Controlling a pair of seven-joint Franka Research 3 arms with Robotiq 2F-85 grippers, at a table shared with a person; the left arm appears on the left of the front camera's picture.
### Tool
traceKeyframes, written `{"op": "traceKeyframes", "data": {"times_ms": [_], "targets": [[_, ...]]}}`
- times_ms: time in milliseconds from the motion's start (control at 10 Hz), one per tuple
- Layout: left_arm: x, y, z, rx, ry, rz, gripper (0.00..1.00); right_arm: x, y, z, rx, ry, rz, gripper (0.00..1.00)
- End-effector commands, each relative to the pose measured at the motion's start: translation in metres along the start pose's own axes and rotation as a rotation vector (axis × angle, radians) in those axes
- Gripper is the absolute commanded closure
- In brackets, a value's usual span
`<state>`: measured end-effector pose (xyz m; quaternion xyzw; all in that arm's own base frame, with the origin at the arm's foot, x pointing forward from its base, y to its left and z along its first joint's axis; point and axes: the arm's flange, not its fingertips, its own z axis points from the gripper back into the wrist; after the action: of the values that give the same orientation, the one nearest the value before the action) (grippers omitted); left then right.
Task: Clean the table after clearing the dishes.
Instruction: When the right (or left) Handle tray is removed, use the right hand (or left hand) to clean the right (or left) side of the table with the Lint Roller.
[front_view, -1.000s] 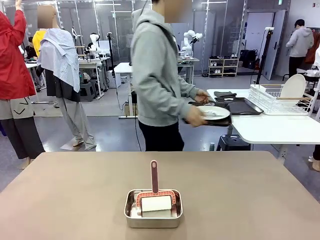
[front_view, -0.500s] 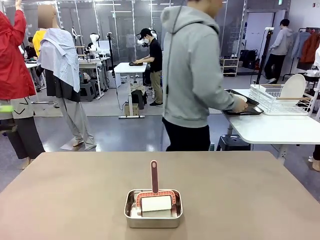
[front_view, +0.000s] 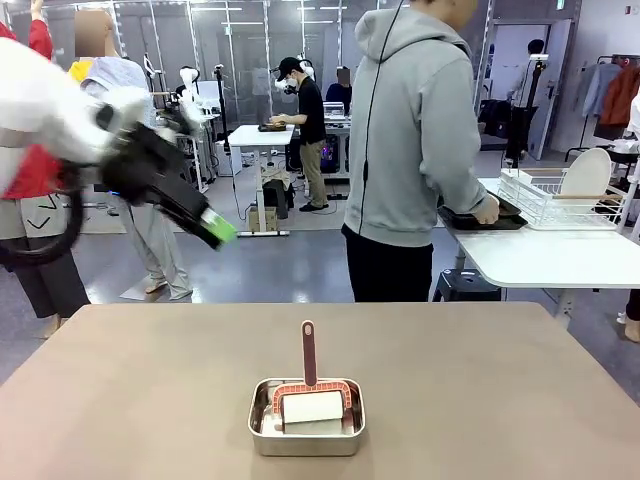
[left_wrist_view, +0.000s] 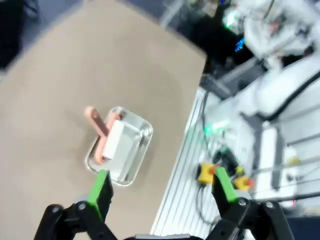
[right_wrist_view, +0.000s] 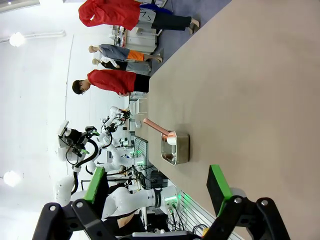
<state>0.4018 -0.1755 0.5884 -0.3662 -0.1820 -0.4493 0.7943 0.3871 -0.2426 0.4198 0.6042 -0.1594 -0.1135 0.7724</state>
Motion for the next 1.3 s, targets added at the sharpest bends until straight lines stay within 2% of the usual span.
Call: {"op": "traceKeyframes", "data": {"times_ms": [0, 200, 300, 800, 900, 1200], "targets": [[0.012, 0.029, -0.035, 0.100, 0.194, -0.103, 0.00, 0.000, 0.004, -0.001, -0.003, -0.012, -0.001, 0.00], [0.012, 0.031, -0.058, 0.113, 0.266, -0.123, 0.00, 0.000, 0.004, -0.001, -0.003, -0.012, -0.001, 0.00], [0.013, 0.012, -0.061, 0.048, 0.220, -0.108, 0.00, 0.000, 0.004, -0.001, -0.003, -0.012, -0.001, 0.00], [0.014, 0.018, -0.063, 0.058, 0.233, -0.121, 0.00, 0.000, 0.004, -0.001, -0.003, -0.012, -0.001, 0.00], [0.026, 0.018, -0.072, 0.050, 0.304, -0.168, 0.00, 0.000, 0.004, -0.001, -0.003, -0.012, -0.001, 0.00], [0.089, 0.036, -0.126, 0.106, 0.515, -0.196, 0.00, 0.000, 0.004, -0.001, -0.003, -0.012, -0.001, 0.00]]}}
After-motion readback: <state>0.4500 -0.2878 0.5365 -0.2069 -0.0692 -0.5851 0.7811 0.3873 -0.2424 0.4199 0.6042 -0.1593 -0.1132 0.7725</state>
